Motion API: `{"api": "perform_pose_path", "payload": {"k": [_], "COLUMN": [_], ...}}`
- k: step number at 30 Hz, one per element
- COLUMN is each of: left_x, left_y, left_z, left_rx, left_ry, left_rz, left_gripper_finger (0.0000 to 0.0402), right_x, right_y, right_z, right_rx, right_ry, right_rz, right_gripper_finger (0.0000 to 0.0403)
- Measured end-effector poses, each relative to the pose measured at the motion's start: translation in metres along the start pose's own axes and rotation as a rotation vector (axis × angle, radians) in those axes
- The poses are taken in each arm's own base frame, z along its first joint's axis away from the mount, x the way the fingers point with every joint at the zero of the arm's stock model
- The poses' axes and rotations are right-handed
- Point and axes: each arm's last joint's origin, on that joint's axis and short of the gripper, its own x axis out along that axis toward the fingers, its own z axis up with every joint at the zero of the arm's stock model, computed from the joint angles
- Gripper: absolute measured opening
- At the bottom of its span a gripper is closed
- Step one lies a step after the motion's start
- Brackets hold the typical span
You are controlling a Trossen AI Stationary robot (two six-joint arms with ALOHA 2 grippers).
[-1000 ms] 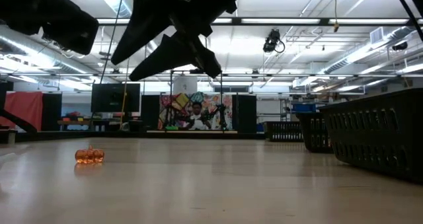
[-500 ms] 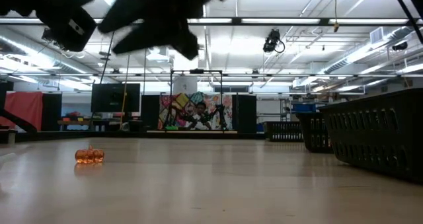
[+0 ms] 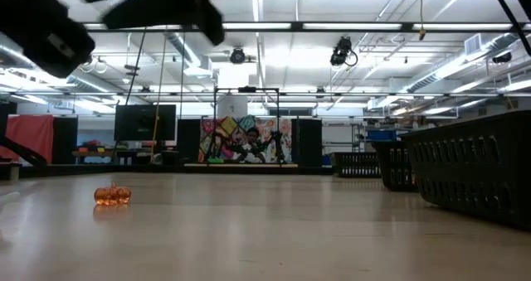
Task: Sort Halloween decoration
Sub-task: Put the orange pumpkin toy into the center black bin
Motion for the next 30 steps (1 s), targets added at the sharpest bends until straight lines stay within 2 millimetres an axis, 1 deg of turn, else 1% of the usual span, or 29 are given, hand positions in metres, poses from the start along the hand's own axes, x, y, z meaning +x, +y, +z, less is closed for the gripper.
{"api": "perform_pose_path", "payload": {"k": [1, 6, 9, 13, 17, 21, 23, 27, 30], "left_x": [0.0, -0.003, -0.004, -0.006, -0.007, -0.008, -0.008, -0.008, -0.008], "left_y": [0.0, 0.004, 0.007, 0.011, 0.015, 0.016, 0.016, 0.017, 0.017], "left_z": [-0.003, -0.016, -0.021, -0.026, -0.03, -0.031, -0.031, -0.032, -0.032], "left_rx": [0.009, 0.039, 0.012, -0.022, -0.061, -0.062, -0.057, -0.053, -0.049], "left_ry": [0.026, 0.151, 0.193, 0.246, 0.285, 0.295, 0.299, 0.304, 0.302], "left_rz": [0.008, 0.049, 0.084, 0.132, 0.175, 0.185, 0.189, 0.193, 0.2], "left_gripper_finger": [0.0143, 0.0143, 0.0143, 0.0143, 0.0143, 0.0143, 0.0143, 0.0143, 0.0143], "right_x": [0.005, 0.037, 0.052, 0.068, 0.07, 0.072, 0.073, 0.075, 0.077], "right_y": [0.002, 0.002, -0.004, -0.013, -0.018, -0.021, -0.02, -0.019, -0.021], "right_z": [-0.002, -0.029, -0.04, -0.053, -0.054, -0.06, -0.062, -0.076, -0.084], "right_rx": [-0.001, -0.027, 0.004, -0.019, -0.087, -0.13, -0.131, -0.149, -0.151], "right_ry": [-0.013, 0.039, 0.07, 0.091, 0.096, 0.112, 0.101, 0.135, 0.13], "right_rz": [0.005, -0.004, -0.011, -0.017, -0.011, -0.035, -0.003, 0.011, 0.015], "right_gripper_finger": [0.0132, 0.0132, 0.0137, 0.0158, 0.0186, 0.0207, 0.0211, 0.021, 0.0205]}}
